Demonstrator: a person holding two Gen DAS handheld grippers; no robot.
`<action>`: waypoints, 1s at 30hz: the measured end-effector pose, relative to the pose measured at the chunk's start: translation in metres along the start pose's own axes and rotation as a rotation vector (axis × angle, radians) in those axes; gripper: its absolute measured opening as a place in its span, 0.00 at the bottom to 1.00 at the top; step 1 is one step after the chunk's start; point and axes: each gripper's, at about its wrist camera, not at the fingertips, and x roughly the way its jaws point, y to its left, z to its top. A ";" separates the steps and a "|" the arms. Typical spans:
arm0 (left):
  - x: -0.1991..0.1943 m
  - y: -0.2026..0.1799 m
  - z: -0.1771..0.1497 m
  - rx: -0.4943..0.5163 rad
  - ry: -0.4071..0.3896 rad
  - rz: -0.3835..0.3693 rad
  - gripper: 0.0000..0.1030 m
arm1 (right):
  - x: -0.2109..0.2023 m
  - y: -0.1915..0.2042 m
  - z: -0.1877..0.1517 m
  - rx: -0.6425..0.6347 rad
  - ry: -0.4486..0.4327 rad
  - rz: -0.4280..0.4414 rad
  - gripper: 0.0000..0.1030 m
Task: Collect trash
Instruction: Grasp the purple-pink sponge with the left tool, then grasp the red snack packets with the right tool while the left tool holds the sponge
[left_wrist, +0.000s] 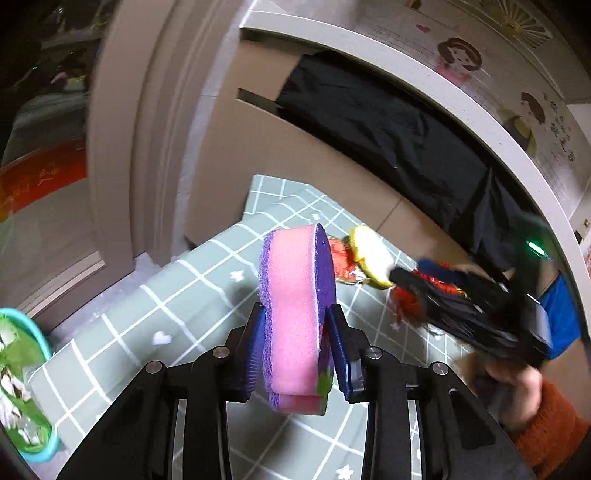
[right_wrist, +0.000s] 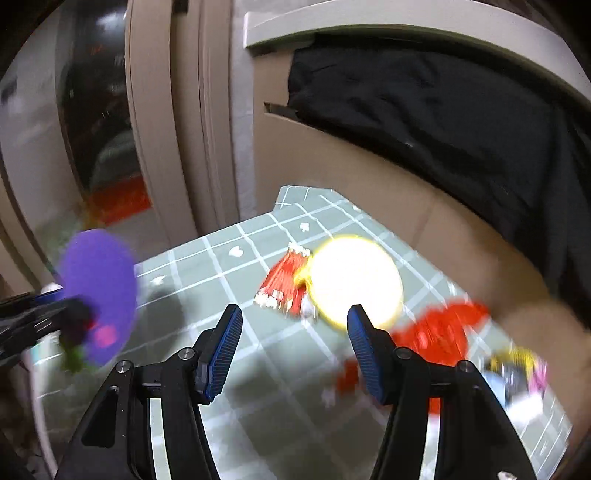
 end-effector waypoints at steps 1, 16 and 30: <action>-0.001 0.003 -0.001 -0.006 0.001 0.001 0.33 | 0.017 0.005 0.010 -0.029 0.008 -0.038 0.54; 0.005 0.029 -0.005 -0.064 0.021 -0.013 0.33 | 0.099 -0.021 0.025 0.002 0.219 -0.034 0.37; -0.002 0.010 -0.009 -0.045 -0.002 -0.049 0.32 | -0.061 -0.019 -0.058 0.170 0.030 0.139 0.64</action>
